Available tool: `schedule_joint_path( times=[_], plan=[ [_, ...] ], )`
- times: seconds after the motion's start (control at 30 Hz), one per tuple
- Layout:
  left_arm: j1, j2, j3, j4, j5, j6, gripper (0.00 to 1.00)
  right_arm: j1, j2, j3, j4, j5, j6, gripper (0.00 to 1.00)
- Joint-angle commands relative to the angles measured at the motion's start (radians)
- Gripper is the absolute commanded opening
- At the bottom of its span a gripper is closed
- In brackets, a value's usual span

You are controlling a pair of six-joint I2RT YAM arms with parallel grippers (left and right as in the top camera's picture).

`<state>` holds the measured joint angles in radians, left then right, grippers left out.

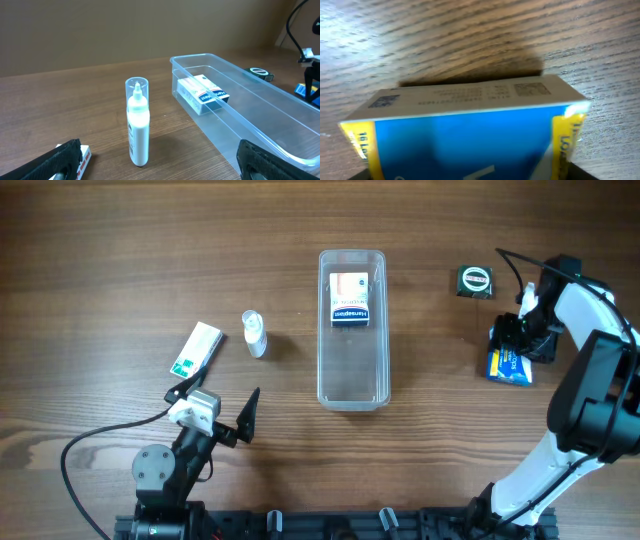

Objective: Pack container
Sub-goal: 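Lower the right gripper and grasp the VapoDrops box, then carry the VapoDrops box left over the container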

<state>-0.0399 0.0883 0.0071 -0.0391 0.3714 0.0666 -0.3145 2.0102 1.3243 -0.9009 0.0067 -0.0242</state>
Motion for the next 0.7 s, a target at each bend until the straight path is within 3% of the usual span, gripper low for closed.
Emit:
schedule_joint_path(
  times=[0.0,0.07,0.17,0.43,0.67],
  plan=[
    [0.006,0.0,-0.002,-0.006,-0.006,0.008,1.0,0.003,0.03,-0.023,-0.004,-0.035,0.079,0.66],
    [0.006,0.0,-0.002,-0.006,-0.006,0.008,1.0,0.003,0.03,-0.023,-0.001,-0.035,0.132,0.66],
    [0.006,0.0,-0.002,-0.006,-0.006,0.008,1.0,0.003,0.03,-0.023,-0.005,-0.035,0.133,0.75],
    [0.006,0.0,-0.002,-0.006,-0.006,0.008,1.0,0.003,0.024,0.031,-0.043,-0.138,0.164,0.7],
    [0.006,0.0,-0.002,-0.006,-0.006,0.008,1.0,0.019,0.003,0.224,-0.223,-0.376,0.134,0.7]
  ],
)
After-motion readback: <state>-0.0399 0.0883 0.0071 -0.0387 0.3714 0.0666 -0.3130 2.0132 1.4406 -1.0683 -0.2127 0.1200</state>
